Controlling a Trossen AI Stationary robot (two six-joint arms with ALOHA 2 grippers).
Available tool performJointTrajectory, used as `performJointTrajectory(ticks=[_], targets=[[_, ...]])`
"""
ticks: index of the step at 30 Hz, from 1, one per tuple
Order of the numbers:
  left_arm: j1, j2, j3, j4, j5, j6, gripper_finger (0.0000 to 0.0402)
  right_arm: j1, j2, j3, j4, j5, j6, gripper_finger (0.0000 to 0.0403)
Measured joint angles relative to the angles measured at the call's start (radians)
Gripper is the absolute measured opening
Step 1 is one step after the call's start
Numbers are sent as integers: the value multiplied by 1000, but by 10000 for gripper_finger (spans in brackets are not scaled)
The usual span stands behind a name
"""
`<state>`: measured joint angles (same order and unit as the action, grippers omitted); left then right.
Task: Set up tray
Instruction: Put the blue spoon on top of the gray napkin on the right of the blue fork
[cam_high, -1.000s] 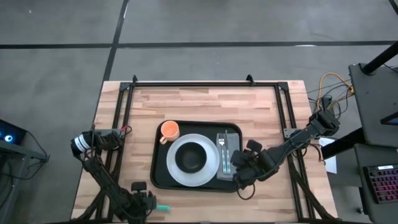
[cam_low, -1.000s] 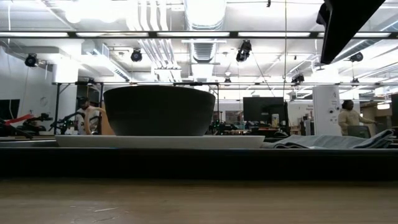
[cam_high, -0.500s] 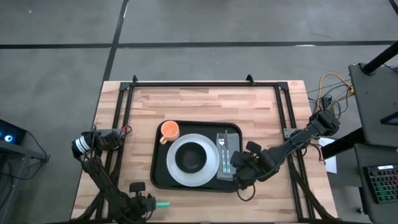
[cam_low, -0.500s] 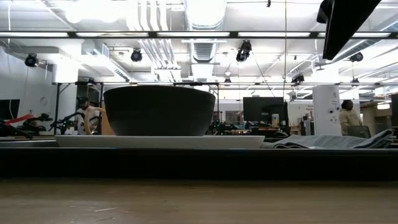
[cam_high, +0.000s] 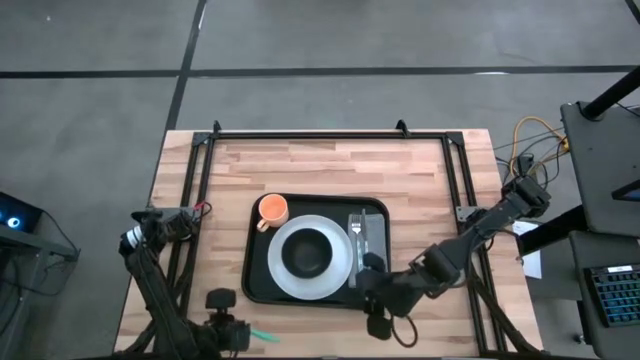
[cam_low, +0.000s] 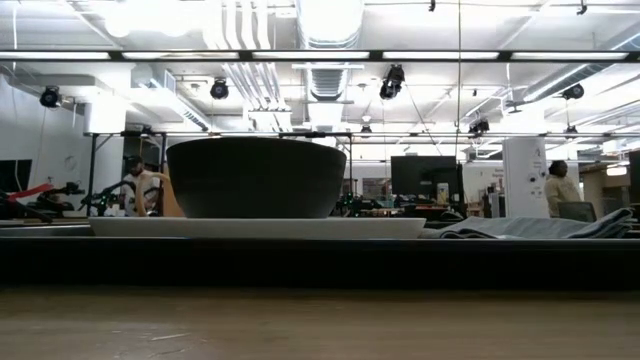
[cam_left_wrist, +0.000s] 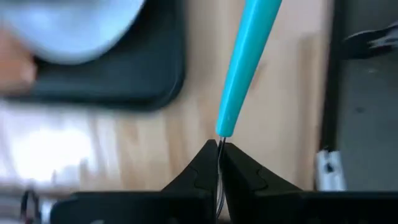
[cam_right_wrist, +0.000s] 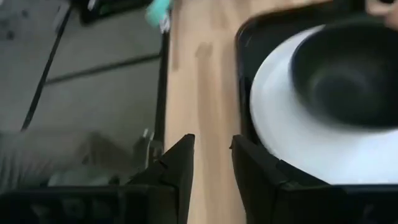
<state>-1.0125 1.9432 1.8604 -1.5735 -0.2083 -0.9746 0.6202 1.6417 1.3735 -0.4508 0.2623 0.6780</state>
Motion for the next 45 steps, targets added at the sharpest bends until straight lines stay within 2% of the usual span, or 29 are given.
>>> performJointTrajectory(ticks=[4, 8, 10, 13, 15, 19, 22, 24, 28, 32, 37, 41, 45], targets=[[34, 3, 58, 1, -125, 83, 1, 6, -1, -1, 47, 105, 18, 96], [70, 6, 45, 3, -256, 160, 1, 24, -1, -17, 148, 190, 15, 90], [88, 7, 30, 2, -339, 199, 1, 33, -4, -34, 192, 250, 79, 87], [102, 7, -6, 3, -514, 268, 0, 52, -11, -51, 199, 350, 199, 87], [111, 8, -33, 2, -633, 328, 0, 62, -18, -60, 199, 370, 258, 91], [125, 8, -69, 10, -852, 503, 0, 70, -37, -63, 164, 377, 258, 102], [138, 8, -87, 54, -997, 625, 0, 67, -57, -64, 167, 476, 267, 106], [148, 9, -93, 82, -1090, 711, 0, 48, -60, -66, 175, 495, 275, 106], [178, 9, -101, 132, -1273, 918, 0, -13, -48, -71, 219, 372, 265, 103], [208, 8, -107, 192, -1351, 1087, 0, -71, -43, -74, 242, 277, 206, 106], [224, 8, -138, 203, -1364, 1160, 0, -128, -44, -73, 356, 89, 106, 126], [228, 8, -186, 203, -1364, 1214, 0, -171, -45, -73, 380, 32, 82, 152], [228, 8, -228, 206, -1364, 1228, 0, -216, -40, -74, 378, -72, 46, 182]])
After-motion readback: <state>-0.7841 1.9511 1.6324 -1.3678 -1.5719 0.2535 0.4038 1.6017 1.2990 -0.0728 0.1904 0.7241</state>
